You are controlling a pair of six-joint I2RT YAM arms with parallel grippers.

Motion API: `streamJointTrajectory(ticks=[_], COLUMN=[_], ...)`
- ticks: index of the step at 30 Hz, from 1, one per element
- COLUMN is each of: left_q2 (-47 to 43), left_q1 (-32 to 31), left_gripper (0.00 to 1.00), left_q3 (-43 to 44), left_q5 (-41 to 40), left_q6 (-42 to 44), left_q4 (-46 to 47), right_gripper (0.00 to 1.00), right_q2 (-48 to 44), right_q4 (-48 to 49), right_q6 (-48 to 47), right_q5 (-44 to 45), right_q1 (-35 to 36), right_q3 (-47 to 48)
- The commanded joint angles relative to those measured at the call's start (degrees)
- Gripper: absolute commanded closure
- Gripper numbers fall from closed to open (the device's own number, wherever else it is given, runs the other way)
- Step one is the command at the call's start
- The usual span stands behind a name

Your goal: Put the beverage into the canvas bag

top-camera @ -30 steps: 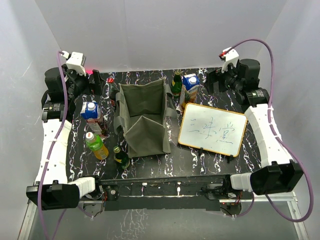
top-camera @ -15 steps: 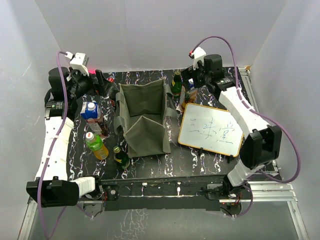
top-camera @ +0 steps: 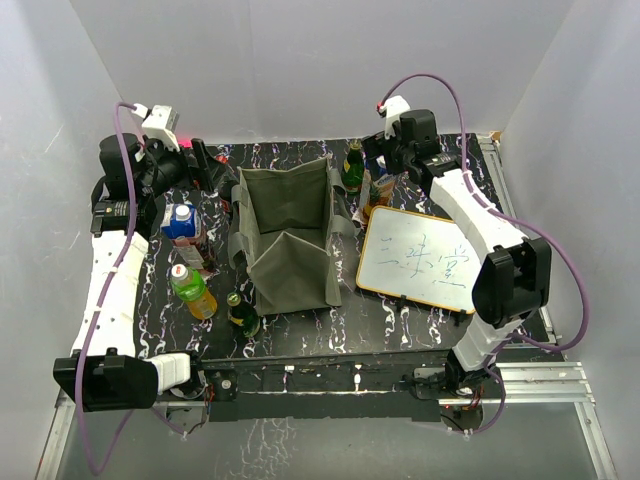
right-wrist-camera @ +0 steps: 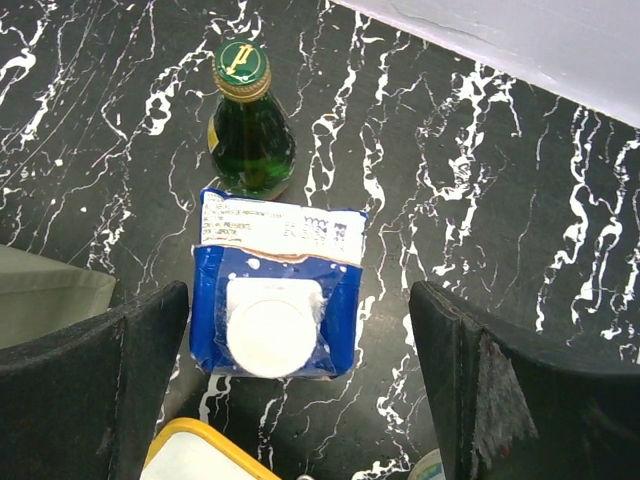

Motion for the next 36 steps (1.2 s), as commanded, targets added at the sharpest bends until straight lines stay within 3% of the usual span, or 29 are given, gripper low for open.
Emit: streamJointTrajectory(ticks=[1,11,19,31,36], left_q2=[0.04,-0.28,-0.39,2.18,2.53], left_q1=[-0.24,-0.58,-0.91,-3.24,-3.42], left_gripper=[0.14,0.16,0.19,0.19,0.21], left_q3=[-0.37,-1.66,-3.1,-1.43,-1.19], left_q5=[2.41,2.67,3.9,6.7,7.91], left_q6=[-0.87,-0.81,-2.34,-3.33,-4.7], left_q4=[1.61,2.05,2.39,-3.43,-3.65], right_gripper=[0.07,0.29,0.72,0.85,0.85], right_q2=[1.18,4.24,2.77,-6.25,-8.42], right_q4=[3.13,2.08,-0.07,-1.77,-3.28], right_q6=[1.0,1.03,0.43,-0.99,-1.89], right_q5=[-2.46,-4.28,-5.44,-9.91,-12.27], right_q1=[0.18,0.18,0.18,0.18,0.3], right_q3=[2.22,4.11,8.29,19.3,24.63])
